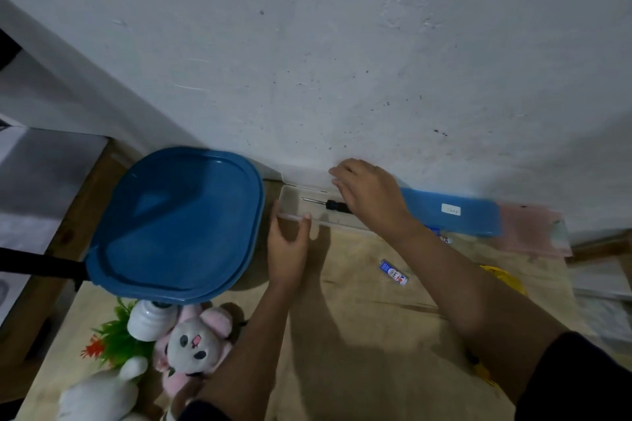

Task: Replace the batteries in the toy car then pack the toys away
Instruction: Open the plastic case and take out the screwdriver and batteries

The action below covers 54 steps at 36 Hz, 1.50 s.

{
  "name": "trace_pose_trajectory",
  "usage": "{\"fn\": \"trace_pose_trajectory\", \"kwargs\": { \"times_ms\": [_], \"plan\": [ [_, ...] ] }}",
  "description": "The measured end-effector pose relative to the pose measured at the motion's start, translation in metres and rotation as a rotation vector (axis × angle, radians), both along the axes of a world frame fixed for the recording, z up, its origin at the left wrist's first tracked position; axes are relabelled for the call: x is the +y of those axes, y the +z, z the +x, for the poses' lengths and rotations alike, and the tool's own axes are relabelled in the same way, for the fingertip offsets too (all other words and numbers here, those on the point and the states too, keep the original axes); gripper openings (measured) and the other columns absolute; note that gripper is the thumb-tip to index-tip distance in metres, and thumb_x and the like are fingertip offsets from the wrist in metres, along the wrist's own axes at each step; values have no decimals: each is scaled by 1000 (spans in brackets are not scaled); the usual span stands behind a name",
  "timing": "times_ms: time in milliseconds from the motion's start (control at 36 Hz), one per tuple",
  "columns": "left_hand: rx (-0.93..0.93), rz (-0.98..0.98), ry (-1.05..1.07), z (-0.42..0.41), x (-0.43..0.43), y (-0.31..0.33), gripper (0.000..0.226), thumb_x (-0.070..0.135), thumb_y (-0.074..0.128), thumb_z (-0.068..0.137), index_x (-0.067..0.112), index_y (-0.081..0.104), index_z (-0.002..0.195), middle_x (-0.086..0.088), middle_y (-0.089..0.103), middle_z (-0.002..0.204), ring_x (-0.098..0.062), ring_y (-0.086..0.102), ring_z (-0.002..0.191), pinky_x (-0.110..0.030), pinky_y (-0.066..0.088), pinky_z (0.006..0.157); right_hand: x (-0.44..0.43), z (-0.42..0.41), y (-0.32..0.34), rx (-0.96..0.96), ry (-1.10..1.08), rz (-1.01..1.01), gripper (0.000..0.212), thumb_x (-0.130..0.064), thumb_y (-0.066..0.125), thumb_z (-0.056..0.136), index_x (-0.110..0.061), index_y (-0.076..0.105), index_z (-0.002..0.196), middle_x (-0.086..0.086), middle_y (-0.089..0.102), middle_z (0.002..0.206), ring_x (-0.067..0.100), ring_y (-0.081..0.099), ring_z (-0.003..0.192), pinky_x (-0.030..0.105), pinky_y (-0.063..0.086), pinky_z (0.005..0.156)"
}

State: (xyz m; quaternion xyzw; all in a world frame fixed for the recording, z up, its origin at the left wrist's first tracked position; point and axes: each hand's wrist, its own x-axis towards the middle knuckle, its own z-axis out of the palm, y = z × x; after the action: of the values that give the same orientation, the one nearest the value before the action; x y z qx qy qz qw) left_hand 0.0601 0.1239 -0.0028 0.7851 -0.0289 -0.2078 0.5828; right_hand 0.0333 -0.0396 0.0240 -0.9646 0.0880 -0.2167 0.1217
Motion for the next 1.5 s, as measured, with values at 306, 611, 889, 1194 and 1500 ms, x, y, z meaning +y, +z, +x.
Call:
{"fn": "trace_pose_trajectory", "kwargs": {
  "times_ms": [306,611,889,1194,1500],
  "plan": [
    [-22,32,46,-5,-6,9,62,19,61,90,14,31,144,-4,50,136,-5,45,113,-20,35,96,4,-21,2,86,-117,17,41,3,67,72,-6,64,111,11,66,94,28,63,80,32,51,68],
    [-46,54,47,-10,-1,0,67,24,63,89,14,30,146,-5,45,142,-17,42,130,-24,33,102,9,-40,-11,334,-35,191,21,-7,53,87,-6,65,104,11,63,100,26,57,93,35,49,74],
    [-32,29,72,-9,-3,-5,66,24,64,88,16,32,145,-5,46,142,-19,41,131,-38,35,110,15,-33,-10,457,-92,114,26,-13,52,91,-10,64,113,8,63,103,23,56,98,35,52,77],
    [-41,21,67,-10,-3,-7,65,25,63,89,16,32,145,-3,46,142,-17,41,132,-39,34,111,19,-26,-6,472,-100,158,26,-5,52,88,-2,63,111,15,61,101,26,54,98,33,47,79],
    [-109,189,31,-8,-11,2,60,18,58,92,8,32,144,-12,44,140,-27,41,131,-42,36,110,13,-65,21,119,-282,755,16,-2,69,74,-5,71,89,4,66,77,13,58,70,9,47,67]
  ]
}}
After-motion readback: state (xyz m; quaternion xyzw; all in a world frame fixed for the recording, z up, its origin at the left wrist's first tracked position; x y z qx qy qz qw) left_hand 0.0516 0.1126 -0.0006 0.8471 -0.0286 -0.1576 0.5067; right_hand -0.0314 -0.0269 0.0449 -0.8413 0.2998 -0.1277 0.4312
